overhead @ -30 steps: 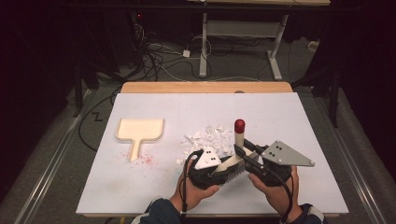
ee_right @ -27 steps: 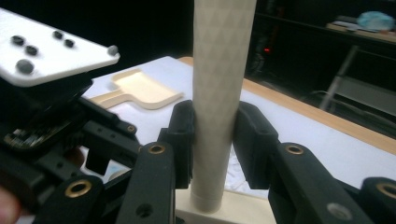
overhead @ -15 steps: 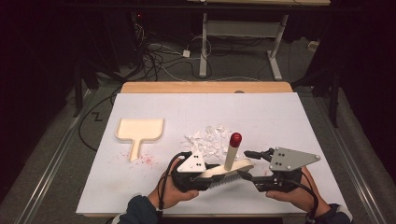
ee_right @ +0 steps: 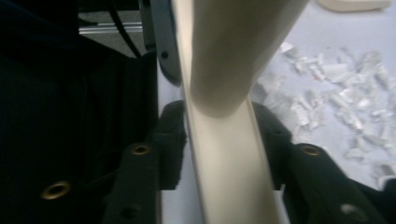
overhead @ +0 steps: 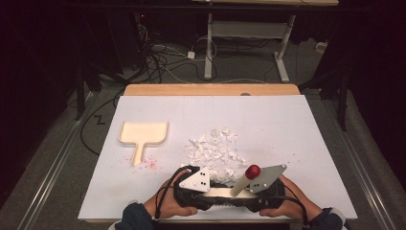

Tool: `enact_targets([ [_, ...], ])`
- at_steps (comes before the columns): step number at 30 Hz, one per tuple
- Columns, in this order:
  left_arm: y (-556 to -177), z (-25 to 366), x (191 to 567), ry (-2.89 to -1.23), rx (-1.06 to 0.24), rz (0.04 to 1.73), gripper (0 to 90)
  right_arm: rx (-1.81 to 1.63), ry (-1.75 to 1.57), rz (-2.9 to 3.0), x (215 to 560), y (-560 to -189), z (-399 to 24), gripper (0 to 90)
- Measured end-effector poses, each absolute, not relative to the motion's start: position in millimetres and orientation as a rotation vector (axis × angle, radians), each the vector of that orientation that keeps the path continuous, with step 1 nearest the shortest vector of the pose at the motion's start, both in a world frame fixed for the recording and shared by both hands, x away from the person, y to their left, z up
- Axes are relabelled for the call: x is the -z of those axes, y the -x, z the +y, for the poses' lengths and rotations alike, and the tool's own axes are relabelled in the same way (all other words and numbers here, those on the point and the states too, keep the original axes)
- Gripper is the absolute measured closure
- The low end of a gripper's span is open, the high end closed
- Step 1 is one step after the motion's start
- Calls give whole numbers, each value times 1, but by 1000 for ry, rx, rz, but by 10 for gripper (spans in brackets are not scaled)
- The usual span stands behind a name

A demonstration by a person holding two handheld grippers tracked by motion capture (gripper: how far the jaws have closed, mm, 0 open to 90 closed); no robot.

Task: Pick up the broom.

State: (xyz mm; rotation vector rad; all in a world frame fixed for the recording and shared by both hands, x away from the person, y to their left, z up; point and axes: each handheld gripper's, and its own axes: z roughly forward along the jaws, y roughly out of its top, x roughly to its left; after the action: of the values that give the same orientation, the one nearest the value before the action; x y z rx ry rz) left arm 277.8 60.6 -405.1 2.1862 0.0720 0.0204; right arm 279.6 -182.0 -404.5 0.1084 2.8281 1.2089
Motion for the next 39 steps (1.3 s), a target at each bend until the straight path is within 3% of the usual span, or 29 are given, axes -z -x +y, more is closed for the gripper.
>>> enact_targets([
  [5,-274,67,397,-2158,-121,83,485,-1219,-114,2793,402,-278,-182,680],
  [8,-272,77,393,-2138,-254,166,264,-1245,-201,2761,394,-281,-190,680],
  [10,-271,87,392,-2109,-329,221,246,-1237,-221,2744,392,-282,-192,680],
  [11,-270,91,392,-2107,-376,242,191,-1248,-293,2707,388,-284,-198,680],
  [13,-267,106,396,-2099,-525,306,181,-1255,-341,2662,383,-286,-204,680],
  [23,-261,155,416,-2046,-707,515,163,-1213,-570,2493,368,-298,-231,680],
  [39,-243,209,459,-2052,-726,758,163,-1111,-796,2329,365,-327,-270,680],
])
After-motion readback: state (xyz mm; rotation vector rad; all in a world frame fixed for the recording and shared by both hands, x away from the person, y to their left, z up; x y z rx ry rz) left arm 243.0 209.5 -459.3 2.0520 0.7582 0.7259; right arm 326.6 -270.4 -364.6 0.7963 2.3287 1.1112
